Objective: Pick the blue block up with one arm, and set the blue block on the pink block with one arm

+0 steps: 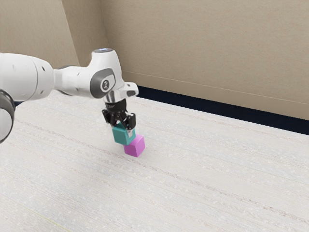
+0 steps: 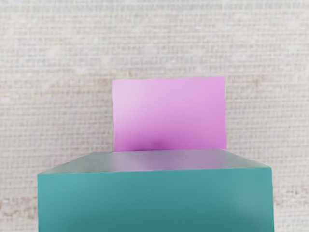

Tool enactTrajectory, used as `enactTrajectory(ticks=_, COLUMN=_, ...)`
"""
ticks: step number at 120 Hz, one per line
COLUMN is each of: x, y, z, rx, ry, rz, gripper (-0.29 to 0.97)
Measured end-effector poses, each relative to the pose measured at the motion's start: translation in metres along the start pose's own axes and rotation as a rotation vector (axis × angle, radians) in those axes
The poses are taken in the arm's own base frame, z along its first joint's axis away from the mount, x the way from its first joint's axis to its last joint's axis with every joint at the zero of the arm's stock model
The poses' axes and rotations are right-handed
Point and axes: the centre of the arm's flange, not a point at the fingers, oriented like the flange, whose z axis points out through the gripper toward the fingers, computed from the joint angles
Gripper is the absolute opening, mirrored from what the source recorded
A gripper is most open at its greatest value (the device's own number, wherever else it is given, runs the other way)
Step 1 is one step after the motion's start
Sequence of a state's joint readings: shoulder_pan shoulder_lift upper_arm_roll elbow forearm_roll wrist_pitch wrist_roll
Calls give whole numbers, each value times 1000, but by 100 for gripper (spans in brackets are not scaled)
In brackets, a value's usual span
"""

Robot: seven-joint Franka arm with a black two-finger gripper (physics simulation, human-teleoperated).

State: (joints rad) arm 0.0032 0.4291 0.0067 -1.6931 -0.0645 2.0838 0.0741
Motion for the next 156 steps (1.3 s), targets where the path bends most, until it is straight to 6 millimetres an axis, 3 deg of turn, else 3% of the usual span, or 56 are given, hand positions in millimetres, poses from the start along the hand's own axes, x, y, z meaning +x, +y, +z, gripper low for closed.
enactTrajectory(ticks=64, x=24, y=9, z=-4, rx=38, ry=-15, rz=36, gripper=38)
enactTrajectory(ticks=88, x=35, y=9, z=7, rx=32, ry=-13, rz=43, gripper=38)
enactTrajectory(ticks=156, x=25, y=15, z=7, rx=17, ry=-22, rz=51, gripper=38)
